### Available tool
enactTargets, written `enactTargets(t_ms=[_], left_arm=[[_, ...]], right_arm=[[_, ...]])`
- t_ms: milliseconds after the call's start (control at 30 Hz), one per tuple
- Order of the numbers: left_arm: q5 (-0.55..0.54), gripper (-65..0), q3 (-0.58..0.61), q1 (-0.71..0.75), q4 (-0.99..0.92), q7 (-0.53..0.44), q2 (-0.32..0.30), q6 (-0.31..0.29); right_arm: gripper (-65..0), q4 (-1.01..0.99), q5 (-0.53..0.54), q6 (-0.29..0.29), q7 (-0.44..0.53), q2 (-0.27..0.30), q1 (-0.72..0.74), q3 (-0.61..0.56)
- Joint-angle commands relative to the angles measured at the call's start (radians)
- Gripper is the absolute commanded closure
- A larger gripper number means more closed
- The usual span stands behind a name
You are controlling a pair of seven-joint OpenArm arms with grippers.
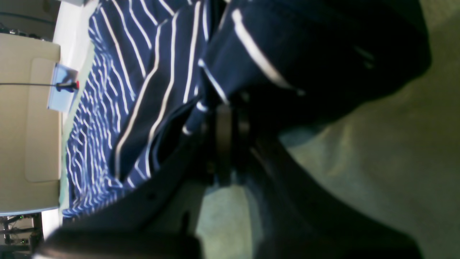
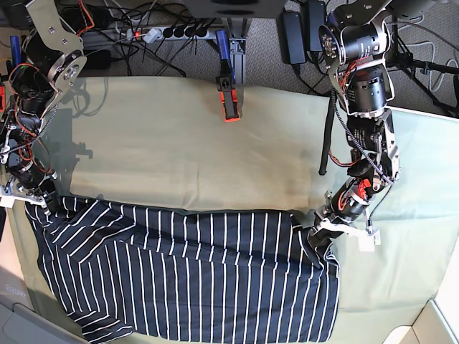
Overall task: Fold the T-shirt properly
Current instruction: 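Grasp the folded shirt edge again with both grippers, then pull the held edge back toward the robot, spreading the shirt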
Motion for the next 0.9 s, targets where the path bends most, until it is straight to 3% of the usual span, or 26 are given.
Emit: enactTargets(t_ms=[0,133,167,600,867], left_arm=[[-0.021,0.0,0.002,-0.026,0.019,-0.018,-0.004,-0.062],[-0.134,0.0,0.004,-0.021,0.019,-0.005,-0.033,-0.210],[-0.174,0.0,0.009,-0.018,0.019,0.002,-0.047,-0.221],[-0.294,0.0,0.071,0.055,0.019,0.021,-0.204,-0.221],[-0.363,0.0,0.071,0.112,0.019,0.066,-0.245,-0.221]], right_arm=[[0.0,0.015,0.019,0.036,0.014,0.019,0.022,0.001],[0.0,0.015,0.063,0.037,-0.023,0.024,0.022,0.001],[0.0,0.015,0.077,0.039,-0.039,0.027,0.021,0.001],[0.0,0.016,0.177,0.064,-0.101,0.067,-0.055,0.001],[0.0,0.017,0.230,0.070,-0.120,0.098,-0.136,0.001]])
